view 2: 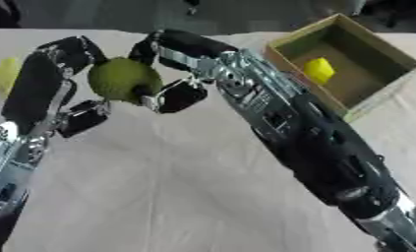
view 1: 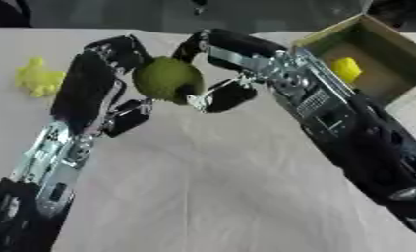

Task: Pick up the objects with one hand, pass them to the other hand, and then place them into the box on the other side of the table.

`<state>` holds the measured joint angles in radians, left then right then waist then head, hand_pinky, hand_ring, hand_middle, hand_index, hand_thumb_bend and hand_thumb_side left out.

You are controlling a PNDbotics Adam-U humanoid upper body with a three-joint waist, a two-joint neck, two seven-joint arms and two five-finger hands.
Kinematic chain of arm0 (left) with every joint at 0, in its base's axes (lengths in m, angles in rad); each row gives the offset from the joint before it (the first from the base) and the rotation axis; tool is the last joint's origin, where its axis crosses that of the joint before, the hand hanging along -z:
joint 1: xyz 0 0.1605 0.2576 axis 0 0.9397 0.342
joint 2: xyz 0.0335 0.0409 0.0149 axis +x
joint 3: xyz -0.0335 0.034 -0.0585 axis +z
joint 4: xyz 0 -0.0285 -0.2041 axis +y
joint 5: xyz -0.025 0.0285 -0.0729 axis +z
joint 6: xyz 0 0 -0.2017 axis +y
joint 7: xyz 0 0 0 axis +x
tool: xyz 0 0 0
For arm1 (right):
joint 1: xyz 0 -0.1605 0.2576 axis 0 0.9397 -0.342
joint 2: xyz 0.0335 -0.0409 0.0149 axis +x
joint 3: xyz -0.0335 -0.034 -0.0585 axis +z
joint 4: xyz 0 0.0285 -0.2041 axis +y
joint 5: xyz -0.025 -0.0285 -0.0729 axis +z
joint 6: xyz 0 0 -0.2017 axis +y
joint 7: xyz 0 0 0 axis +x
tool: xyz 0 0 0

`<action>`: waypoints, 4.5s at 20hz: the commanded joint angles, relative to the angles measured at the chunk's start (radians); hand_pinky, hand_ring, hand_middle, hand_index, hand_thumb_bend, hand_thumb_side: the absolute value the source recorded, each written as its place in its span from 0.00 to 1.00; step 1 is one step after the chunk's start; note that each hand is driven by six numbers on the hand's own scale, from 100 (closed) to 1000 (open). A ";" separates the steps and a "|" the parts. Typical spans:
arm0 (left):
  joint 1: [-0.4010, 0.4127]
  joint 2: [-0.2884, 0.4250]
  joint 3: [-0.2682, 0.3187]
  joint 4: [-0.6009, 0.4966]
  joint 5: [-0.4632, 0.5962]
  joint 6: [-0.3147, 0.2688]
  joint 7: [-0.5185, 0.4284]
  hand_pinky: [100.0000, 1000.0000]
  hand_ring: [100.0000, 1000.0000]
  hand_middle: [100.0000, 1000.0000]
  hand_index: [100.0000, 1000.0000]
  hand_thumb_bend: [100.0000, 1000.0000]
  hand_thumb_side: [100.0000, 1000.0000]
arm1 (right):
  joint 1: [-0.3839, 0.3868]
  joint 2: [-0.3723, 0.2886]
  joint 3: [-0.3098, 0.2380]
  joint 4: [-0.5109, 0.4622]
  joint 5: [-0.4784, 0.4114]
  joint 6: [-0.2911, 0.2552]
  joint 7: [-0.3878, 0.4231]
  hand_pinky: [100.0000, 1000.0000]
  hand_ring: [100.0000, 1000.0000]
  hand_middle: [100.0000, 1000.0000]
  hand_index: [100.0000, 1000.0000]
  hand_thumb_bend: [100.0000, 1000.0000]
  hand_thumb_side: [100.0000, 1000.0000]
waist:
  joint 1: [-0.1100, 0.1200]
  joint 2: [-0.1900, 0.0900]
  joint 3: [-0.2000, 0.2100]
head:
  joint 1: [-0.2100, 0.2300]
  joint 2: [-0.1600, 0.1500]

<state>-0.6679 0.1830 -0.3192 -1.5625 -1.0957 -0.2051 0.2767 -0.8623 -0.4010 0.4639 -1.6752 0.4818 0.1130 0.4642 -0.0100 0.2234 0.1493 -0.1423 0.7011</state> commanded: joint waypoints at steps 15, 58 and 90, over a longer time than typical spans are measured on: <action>-0.009 -0.005 0.007 0.007 -0.005 0.040 -0.039 0.57 0.58 0.60 0.72 0.63 0.00 | -0.003 -0.027 -0.018 -0.052 -0.099 0.070 -0.050 0.94 0.71 0.43 0.62 0.00 0.01 | 0.005 -0.019 -0.008 | 0.006 0.003; 0.107 0.243 0.133 0.000 0.108 0.181 -0.001 0.58 0.61 0.63 0.75 0.81 0.27 | 0.143 -0.348 -0.344 0.074 -0.220 0.181 -0.341 0.96 0.72 0.43 0.63 0.00 0.00 | 0.018 -0.019 -0.014 | -0.017 -0.008; 0.156 0.302 0.231 -0.044 0.180 0.263 0.055 0.57 0.59 0.61 0.73 0.77 0.24 | 0.204 -0.442 -0.430 0.536 -0.070 0.092 -0.474 0.96 0.90 0.81 0.90 0.03 0.46 | 0.029 -0.006 0.005 | -0.048 -0.025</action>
<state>-0.5021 0.4493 -0.1042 -1.5900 -0.9192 0.0553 0.3291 -0.6425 -0.7962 0.0443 -1.1329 0.3985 0.2107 -0.0103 0.0219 0.2305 0.1532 -0.1891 0.6829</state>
